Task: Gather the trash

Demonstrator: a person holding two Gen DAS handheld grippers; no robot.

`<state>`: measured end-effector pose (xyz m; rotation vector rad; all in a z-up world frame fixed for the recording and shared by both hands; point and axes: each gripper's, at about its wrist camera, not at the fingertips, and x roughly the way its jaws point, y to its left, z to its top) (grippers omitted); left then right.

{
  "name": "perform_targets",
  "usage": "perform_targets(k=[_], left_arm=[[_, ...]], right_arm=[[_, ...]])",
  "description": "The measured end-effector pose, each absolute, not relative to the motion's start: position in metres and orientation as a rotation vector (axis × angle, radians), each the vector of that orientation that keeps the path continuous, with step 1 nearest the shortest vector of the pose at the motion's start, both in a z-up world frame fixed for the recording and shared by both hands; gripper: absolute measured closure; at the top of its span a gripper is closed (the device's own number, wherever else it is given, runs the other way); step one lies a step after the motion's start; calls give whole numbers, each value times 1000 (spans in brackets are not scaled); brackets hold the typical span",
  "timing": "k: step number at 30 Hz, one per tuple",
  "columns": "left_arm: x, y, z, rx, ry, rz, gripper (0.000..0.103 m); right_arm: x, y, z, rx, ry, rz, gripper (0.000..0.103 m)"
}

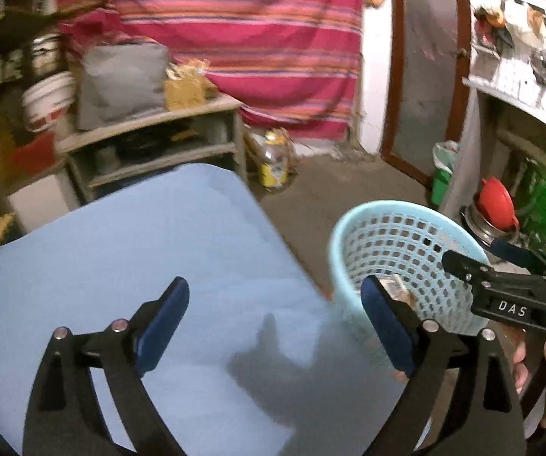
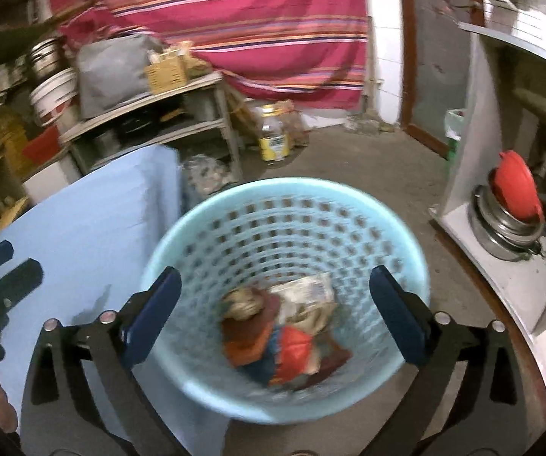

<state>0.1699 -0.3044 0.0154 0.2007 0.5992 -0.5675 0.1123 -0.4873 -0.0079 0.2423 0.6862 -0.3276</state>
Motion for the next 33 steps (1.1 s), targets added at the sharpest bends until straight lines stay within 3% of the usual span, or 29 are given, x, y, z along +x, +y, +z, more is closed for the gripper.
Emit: perform_targets(k=[6,9,17,33], left_arm=[[130,-220,27,161,534,-486,12],[107,-183,30,151,488,-436,4],[51,-105,19,150,433,-363,4],[38,-58,-32,110,515,-236,4]], right_arm=[[93,-420,8,189,627,-247,4],[77,-389,18,189,595,-217,4],[33,-316,19,172,553,-180,4],[0,-259,-14,15,491,-222,4]])
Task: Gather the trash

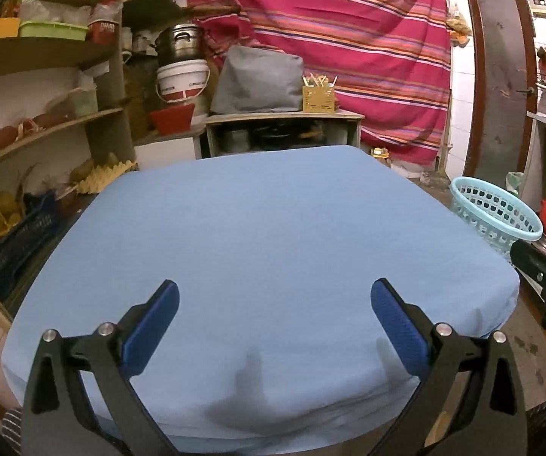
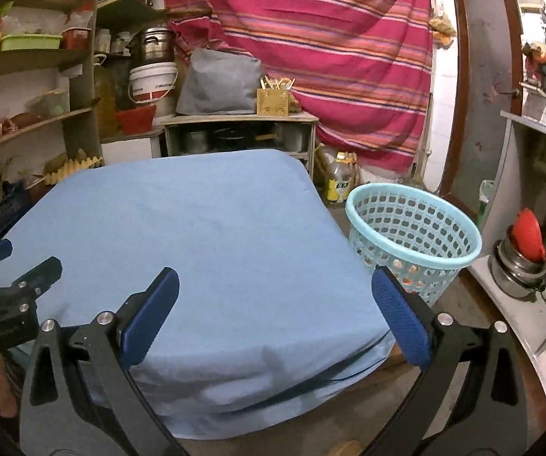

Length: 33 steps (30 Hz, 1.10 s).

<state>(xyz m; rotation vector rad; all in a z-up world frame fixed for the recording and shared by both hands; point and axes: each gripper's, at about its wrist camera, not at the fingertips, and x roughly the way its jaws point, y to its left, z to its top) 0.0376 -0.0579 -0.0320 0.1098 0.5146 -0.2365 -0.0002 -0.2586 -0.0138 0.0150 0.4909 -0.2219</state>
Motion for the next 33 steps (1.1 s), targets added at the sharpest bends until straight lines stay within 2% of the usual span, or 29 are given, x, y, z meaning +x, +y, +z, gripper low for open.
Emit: perform_targets(k=[33], left_arm=[[42,-54,-25,133,476,-183,4]], right_arm=[[6,-258,-16,-2,476,-200,4]])
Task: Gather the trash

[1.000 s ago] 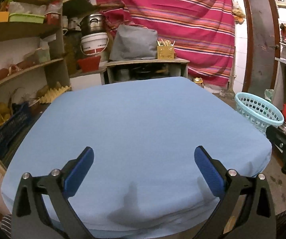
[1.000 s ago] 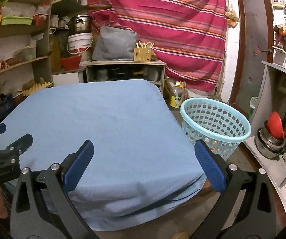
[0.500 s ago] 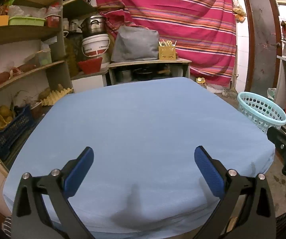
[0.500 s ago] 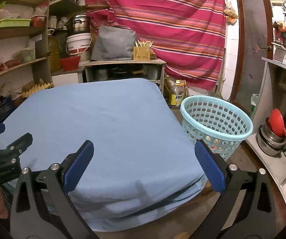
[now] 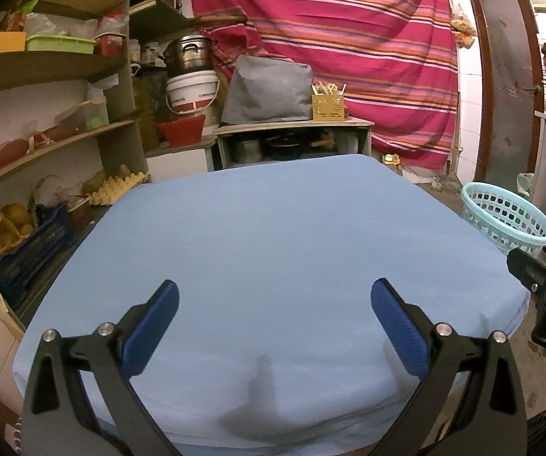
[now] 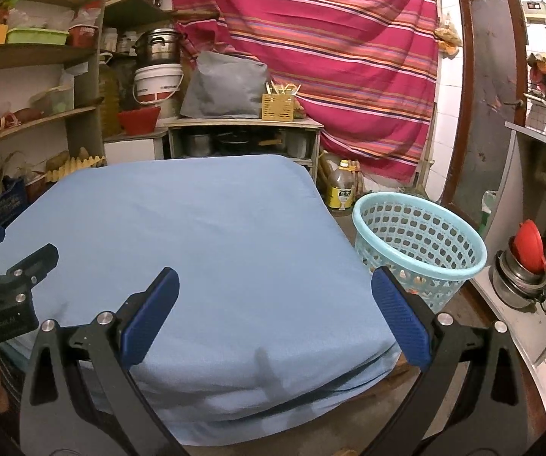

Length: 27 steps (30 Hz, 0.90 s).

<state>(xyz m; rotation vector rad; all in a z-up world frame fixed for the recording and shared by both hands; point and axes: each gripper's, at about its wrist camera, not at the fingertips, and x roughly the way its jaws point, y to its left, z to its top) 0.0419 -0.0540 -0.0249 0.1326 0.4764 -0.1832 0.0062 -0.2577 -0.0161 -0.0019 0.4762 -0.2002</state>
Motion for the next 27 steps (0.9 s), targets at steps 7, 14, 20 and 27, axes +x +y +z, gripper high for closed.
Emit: perform_targets(k=[7,14,20,27], left_arm=[[40,-48,-23,120,477,-157,4],[41,-43,-24,124,478,-141,4],[41,-40,-25,128,475,-130,4],[41,-40,-25,126,476,-126,4]], right_arm=[[8,-255,-16,2,476,-190,4],[13,-253,-16,3,480,-174,4],[14,-251,-16,3,480,-173,4],[14,-253,-17,3,483,-178,4]])
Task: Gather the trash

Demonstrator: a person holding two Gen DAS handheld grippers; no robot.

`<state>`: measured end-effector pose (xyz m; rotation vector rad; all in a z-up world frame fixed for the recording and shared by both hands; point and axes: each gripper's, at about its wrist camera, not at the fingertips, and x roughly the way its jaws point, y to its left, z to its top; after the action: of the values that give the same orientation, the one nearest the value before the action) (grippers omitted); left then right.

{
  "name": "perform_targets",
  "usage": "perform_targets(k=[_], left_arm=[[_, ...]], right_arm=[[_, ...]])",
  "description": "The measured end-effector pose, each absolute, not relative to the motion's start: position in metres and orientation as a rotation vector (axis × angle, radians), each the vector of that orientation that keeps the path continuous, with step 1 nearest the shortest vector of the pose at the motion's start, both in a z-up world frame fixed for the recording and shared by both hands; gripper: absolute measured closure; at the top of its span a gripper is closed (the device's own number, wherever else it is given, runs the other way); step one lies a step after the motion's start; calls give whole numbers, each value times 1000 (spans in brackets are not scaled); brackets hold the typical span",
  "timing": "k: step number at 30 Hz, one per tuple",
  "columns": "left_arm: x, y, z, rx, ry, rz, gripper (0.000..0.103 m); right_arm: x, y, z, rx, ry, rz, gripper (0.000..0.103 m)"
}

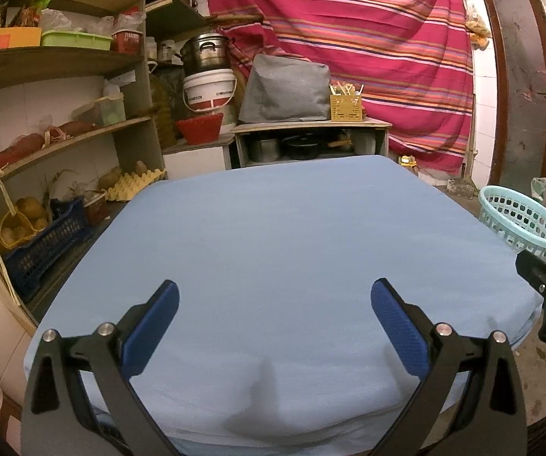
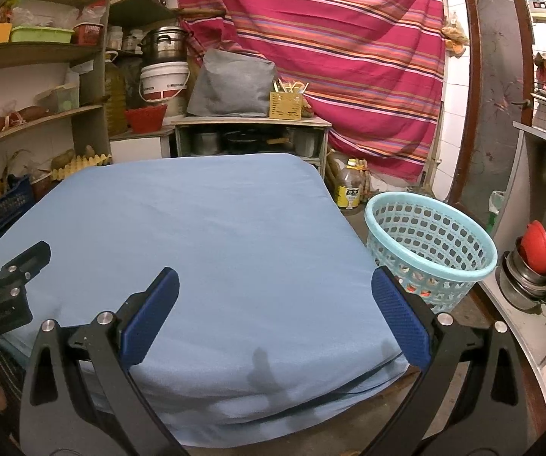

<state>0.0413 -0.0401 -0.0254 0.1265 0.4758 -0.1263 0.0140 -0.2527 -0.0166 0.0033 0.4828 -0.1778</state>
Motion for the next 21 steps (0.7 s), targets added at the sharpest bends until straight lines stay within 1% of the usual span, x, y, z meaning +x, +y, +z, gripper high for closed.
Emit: perform_targets(k=[21], left_arm=[[43,-37,-30,125,481,-123,4]], right_arm=[[13,-252,-16,0,478,-182,4]])
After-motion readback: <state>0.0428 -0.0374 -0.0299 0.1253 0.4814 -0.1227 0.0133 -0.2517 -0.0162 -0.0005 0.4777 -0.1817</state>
